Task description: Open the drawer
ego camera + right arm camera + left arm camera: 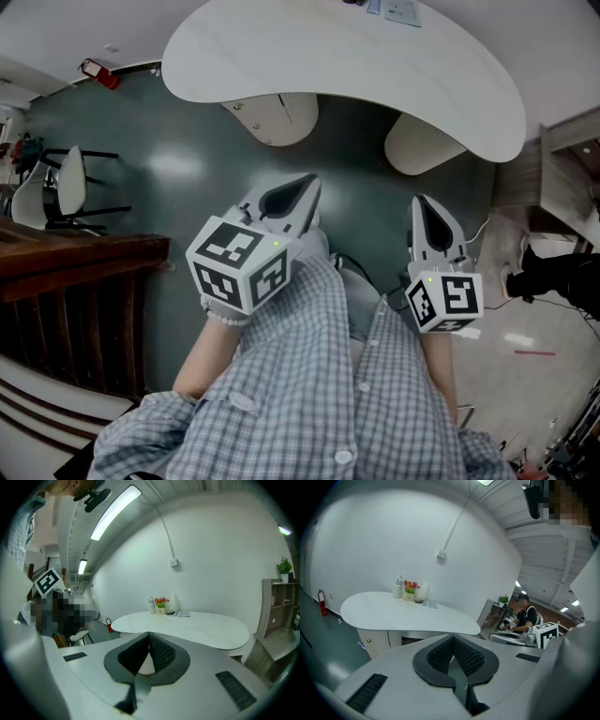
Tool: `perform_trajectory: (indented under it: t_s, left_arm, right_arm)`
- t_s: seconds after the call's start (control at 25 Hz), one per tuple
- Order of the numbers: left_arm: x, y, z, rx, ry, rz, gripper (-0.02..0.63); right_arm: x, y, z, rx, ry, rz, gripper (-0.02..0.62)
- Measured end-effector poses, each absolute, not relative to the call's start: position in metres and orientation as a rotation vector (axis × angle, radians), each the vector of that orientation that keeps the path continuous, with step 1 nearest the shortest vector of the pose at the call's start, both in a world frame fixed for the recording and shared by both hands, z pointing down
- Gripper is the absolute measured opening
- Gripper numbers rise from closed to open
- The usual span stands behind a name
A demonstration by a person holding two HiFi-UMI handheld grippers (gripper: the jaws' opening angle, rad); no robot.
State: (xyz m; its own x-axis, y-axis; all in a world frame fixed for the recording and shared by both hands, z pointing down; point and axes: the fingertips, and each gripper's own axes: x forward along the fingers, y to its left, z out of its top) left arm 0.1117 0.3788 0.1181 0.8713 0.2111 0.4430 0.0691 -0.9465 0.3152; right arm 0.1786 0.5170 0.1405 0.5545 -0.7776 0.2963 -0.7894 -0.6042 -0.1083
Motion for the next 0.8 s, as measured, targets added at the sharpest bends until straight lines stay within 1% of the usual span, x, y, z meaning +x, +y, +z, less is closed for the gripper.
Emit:
perform_trajectory:
  t_s: [0.36, 0.8]
  left_arm:
    - [0.086, 0.348, 0.123, 2.737, -0.012, 0.689, 0.0]
    - [0.052, 0.278, 0.121, 2.712, -0.199, 0.665, 0.0]
  right_arm:
    - [0.175, 0.485, 0.153, 2.637, -1.548, 0.537, 0.009]
    - [0.161, 0.416, 0.155, 2.523, -1.678, 0.549, 0.009]
